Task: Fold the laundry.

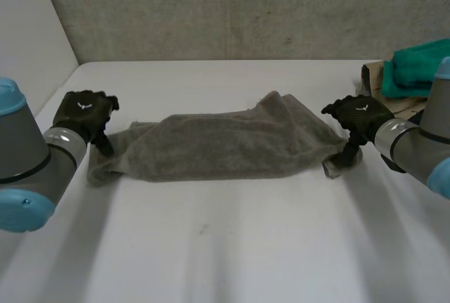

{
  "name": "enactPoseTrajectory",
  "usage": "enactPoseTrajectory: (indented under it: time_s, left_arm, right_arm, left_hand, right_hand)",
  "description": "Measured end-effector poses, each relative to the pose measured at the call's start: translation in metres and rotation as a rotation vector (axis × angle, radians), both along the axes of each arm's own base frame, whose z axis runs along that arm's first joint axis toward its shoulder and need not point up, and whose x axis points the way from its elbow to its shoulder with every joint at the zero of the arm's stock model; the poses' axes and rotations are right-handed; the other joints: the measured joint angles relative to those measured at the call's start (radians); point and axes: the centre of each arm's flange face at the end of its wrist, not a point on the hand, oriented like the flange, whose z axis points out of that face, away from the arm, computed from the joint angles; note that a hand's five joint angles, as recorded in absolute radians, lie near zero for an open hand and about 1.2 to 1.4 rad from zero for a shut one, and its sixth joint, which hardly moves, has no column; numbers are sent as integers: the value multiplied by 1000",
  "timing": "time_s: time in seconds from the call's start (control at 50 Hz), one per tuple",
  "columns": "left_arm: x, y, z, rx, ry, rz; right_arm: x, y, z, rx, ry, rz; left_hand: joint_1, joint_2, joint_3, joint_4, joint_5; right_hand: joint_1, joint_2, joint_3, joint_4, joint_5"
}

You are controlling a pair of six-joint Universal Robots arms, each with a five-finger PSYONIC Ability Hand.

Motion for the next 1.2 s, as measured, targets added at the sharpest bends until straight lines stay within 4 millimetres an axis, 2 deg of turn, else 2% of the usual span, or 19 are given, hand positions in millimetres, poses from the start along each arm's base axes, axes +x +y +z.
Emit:
enactPoseTrajectory:
  time_s: [0.1,0.2,0.42,0.5,0.54,0.58,0.62,0.64,0.68,0.78,0.8,0.86,0.94,1.02,1.12,1.14,1.16,1.18,1.2]
  left_arm:
    - [3,15,-3,122,-10,-18]
    - [6,17,-13,200,-8,-43]
    - [7,-14,-44,219,-64,-32]
    - [7,-25,-55,224,-99,-18]
    - [8,-30,-58,220,-112,-13]
    - [8,-33,-57,212,-119,-9]
    - [8,-33,-57,212,-119,-9]
    - [8,-35,-54,197,-119,-4]
    - [8,-36,-48,182,-109,-2]
    - [4,-30,-30,141,-70,-3]
    - [2,-27,-24,130,-58,-6]
    - [-1,-20,-12,106,-38,-14]
    - [-4,-10,6,72,-19,-26]
    - [-7,5,40,10,6,-42]
    - [-7,30,104,-118,71,-72]
    - [-7,38,121,-156,95,-83]
    - [-7,41,131,-175,108,-89]
    - [-7,47,146,-207,131,-100]
    - [-7,50,154,-224,146,-106]
  right_arm:
    - [-4,0,3,19,-2,-12]
    - [-5,2,2,31,6,-12]
    - [-2,9,-6,42,26,4]
    - [-1,9,-9,27,26,2]
    - [0,8,-11,18,26,-1]
    - [0,6,-13,8,24,-5]
    - [0,6,-13,8,24,-5]
    - [0,3,-17,-6,22,-10]
    - [1,0,-21,-15,20,-12]
    - [4,-6,-30,-29,19,-12]
    - [4,-8,-32,-31,19,-11]
    - [6,-11,-34,-28,20,-9]
    - [5,-9,-28,-16,17,-11]
    - [-3,-1,5,-18,-6,-22]
    - [-19,11,74,-106,-70,-32]
    - [-24,13,92,-138,-91,-34]
    - [-25,13,97,-148,-97,-35]
    - [-29,14,115,-182,-123,-38]
    - [-31,14,123,-196,-138,-39]
  left_hand:
    - [0,-20,-23,-19,-27]
    - [0,-20,-23,-19,-27]
    - [69,57,56,75,76]
    - [353,316,311,320,317]
    - [424,379,374,389,386]
    - [651,616,596,613,605]
    - [651,616,596,613,605]
    - [741,783,769,793,763]
    - [741,792,779,802,765]
    - [741,794,781,803,765]
    - [741,794,781,803,765]
    - [741,794,781,803,765]
    - [741,794,781,803,765]
    - [741,795,782,803,765]
    - [741,795,782,803,765]
    - [741,795,782,803,765]
    - [741,796,782,803,765]
    - [741,795,782,803,765]
    - [741,795,782,803,765]
  right_hand:
    - [0,0,0,0,0]
    - [0,0,0,0,0]
    - [0,0,0,0,0]
    - [0,0,0,0,0]
    - [2,3,4,3,1]
    - [3,3,5,4,4]
    - [3,3,5,4,4]
    - [3,3,5,5,4]
    - [76,91,94,87,87]
    - [446,440,441,431,425]
    - [670,686,677,663,659]
    - [902,945,938,935,920]
    - [902,962,973,978,941]
    - [902,962,974,978,941]
    - [902,962,975,980,941]
    - [902,962,975,981,941]
    - [902,962,975,981,941]
    - [902,962,975,981,941]
    - [902,962,975,981,941]
